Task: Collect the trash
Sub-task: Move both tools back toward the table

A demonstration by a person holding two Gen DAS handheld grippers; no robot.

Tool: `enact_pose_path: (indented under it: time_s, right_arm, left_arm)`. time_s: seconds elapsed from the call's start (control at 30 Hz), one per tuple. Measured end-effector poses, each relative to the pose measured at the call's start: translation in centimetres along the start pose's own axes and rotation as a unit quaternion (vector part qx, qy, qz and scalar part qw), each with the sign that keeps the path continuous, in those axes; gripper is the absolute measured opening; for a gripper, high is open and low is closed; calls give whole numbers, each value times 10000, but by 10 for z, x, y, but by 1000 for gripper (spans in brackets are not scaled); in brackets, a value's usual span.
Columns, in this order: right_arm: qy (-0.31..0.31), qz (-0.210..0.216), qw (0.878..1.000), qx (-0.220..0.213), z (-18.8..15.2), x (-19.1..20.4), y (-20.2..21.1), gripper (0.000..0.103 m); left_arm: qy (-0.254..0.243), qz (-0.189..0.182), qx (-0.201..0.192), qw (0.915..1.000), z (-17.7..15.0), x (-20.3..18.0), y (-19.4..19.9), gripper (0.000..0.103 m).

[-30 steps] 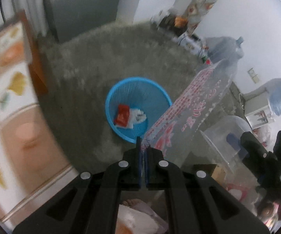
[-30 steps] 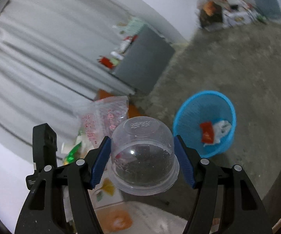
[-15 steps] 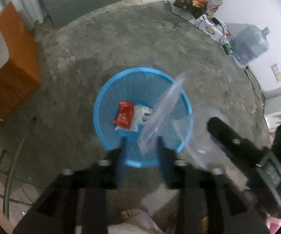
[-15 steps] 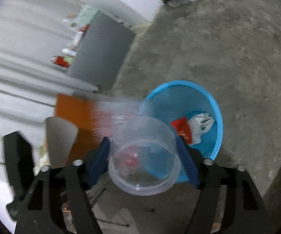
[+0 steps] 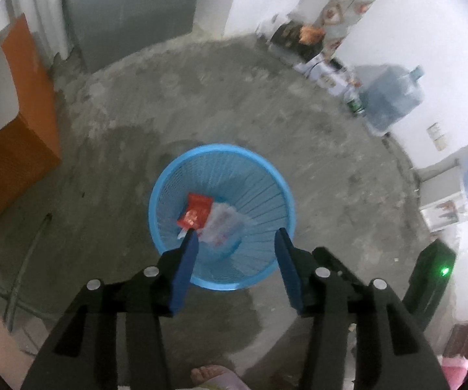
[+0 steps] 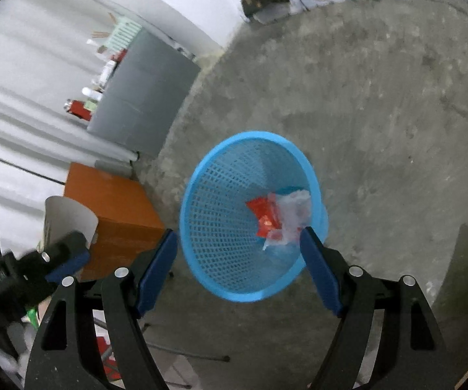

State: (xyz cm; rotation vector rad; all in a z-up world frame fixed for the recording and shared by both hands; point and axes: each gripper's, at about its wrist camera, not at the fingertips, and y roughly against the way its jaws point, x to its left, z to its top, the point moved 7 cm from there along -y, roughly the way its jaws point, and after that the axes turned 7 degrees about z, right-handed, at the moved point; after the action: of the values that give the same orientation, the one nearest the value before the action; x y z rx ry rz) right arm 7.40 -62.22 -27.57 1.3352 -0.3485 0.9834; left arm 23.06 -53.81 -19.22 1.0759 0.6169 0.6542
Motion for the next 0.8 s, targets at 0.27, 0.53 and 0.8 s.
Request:
enact_pose_path:
  time_s: [0.27,0.53,0.8]
  right_arm:
    - [1081,-222,9921,-603,-15,57,61,78]
    - [2060,-38,9743,-913,-40,117,110,87]
    - [3016,-71,9497,-839,-82,163,117,95]
  left_arm:
    - [255,-467,-1137,9921,-28,19,118,53]
    - [34,-672,-2346,9698,-79,47,231,61]
    - [99,-397,-3071,9508,-145,99,312,72]
